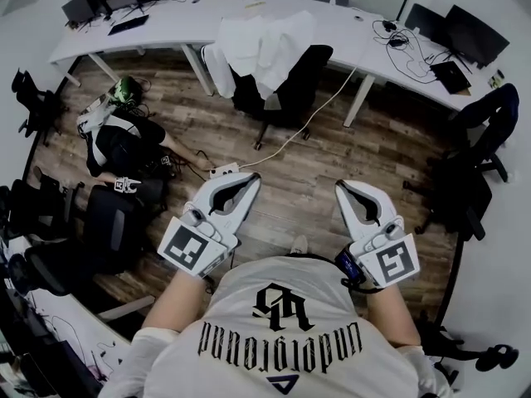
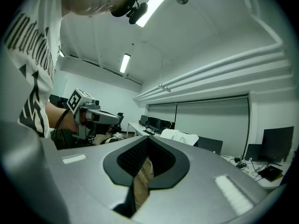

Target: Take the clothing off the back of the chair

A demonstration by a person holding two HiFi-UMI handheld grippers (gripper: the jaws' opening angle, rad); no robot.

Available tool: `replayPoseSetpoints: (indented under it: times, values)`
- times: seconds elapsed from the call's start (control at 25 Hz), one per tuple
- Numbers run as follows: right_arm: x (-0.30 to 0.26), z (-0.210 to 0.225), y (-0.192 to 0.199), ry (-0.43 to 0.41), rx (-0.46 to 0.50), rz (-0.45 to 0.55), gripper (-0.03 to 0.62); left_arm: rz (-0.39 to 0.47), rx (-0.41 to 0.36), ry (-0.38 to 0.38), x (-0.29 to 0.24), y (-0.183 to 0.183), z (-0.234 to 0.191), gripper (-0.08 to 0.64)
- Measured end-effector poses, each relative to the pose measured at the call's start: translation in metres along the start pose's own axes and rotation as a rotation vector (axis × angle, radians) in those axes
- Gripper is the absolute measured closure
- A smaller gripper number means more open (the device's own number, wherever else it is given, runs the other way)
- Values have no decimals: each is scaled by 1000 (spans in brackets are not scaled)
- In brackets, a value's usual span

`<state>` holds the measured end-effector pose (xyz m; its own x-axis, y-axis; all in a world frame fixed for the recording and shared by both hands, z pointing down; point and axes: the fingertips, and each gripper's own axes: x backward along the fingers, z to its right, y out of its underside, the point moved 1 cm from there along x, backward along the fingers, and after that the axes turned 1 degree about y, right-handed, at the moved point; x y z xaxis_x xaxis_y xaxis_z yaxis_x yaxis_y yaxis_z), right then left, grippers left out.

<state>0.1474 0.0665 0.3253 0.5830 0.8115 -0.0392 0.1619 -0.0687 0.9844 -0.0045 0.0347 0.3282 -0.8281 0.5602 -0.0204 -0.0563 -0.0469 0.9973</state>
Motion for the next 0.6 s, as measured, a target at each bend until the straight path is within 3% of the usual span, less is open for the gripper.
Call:
replayPoseSetpoints:
  times: [0.28,0.6]
  values:
    - [-13,64,5,-41,8,16,588,-11,-15,-44,-61,-3,-16,511]
    - [-61,101,15,-58,-2,10,588,-15,-15,-67,-97,3,-62,511]
